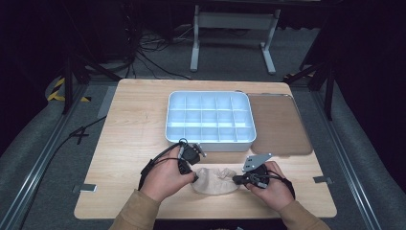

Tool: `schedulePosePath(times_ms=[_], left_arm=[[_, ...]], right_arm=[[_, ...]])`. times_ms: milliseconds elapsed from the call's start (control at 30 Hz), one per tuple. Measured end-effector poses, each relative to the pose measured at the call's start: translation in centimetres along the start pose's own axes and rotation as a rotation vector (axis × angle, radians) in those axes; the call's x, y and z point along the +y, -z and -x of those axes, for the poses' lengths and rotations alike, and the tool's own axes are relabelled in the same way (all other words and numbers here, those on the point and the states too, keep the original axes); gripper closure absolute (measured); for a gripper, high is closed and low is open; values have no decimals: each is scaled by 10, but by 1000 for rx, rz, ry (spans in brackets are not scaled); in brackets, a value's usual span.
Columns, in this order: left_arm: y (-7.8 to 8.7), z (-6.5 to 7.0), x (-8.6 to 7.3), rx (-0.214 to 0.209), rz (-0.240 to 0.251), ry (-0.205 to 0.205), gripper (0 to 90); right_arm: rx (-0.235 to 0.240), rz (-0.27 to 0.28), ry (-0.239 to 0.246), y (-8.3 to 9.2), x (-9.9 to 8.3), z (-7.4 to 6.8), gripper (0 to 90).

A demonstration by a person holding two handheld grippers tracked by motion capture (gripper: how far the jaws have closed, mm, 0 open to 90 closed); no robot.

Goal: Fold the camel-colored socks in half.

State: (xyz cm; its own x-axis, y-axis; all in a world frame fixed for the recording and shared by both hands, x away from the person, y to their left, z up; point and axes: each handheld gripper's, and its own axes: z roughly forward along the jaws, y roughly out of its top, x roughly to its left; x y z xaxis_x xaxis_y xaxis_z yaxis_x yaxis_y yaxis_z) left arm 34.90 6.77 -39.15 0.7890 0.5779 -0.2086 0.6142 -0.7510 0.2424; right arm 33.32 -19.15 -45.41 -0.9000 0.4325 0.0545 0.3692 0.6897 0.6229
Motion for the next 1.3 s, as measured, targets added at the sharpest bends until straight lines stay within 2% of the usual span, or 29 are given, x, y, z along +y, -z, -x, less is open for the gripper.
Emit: schedulePosePath(times_ms=[67,133,400,433,467,567,767,933,1067,1300], left_arm=[[0,0,1,-3,-5,-5,831],[0,1,2,-3,1,-9,831],[7,10,12,-19,95,-58,834],[7,10,12,-19,95,-58,834],[7,13,16,-20,120,-68,834],[6,15,20,-30,132,-74,834],[-1,20,32,-31,154,-102,834],[-11,24,41,-54,194,-120,835],[-20,26,46,-68,209,-111,835],[-32,29,54,-78,200,-121,835]], right_arm=[[-1,-18,5,-4,-2,0,896],[1,-11,6,-6,-3,0,897],[-1,-10,42,-8,-3,-3,900],[2,-8,50,-8,-3,-3,900],[1,-6,50,-8,-3,-3,900],[3,-2,48,-8,-4,-4,900],[12,19,40,-8,-7,-2,900],[-2,19,45,-8,-7,-5,900],[-2,23,41,-8,-8,-5,900],[-5,25,44,-8,-8,-5,900]])
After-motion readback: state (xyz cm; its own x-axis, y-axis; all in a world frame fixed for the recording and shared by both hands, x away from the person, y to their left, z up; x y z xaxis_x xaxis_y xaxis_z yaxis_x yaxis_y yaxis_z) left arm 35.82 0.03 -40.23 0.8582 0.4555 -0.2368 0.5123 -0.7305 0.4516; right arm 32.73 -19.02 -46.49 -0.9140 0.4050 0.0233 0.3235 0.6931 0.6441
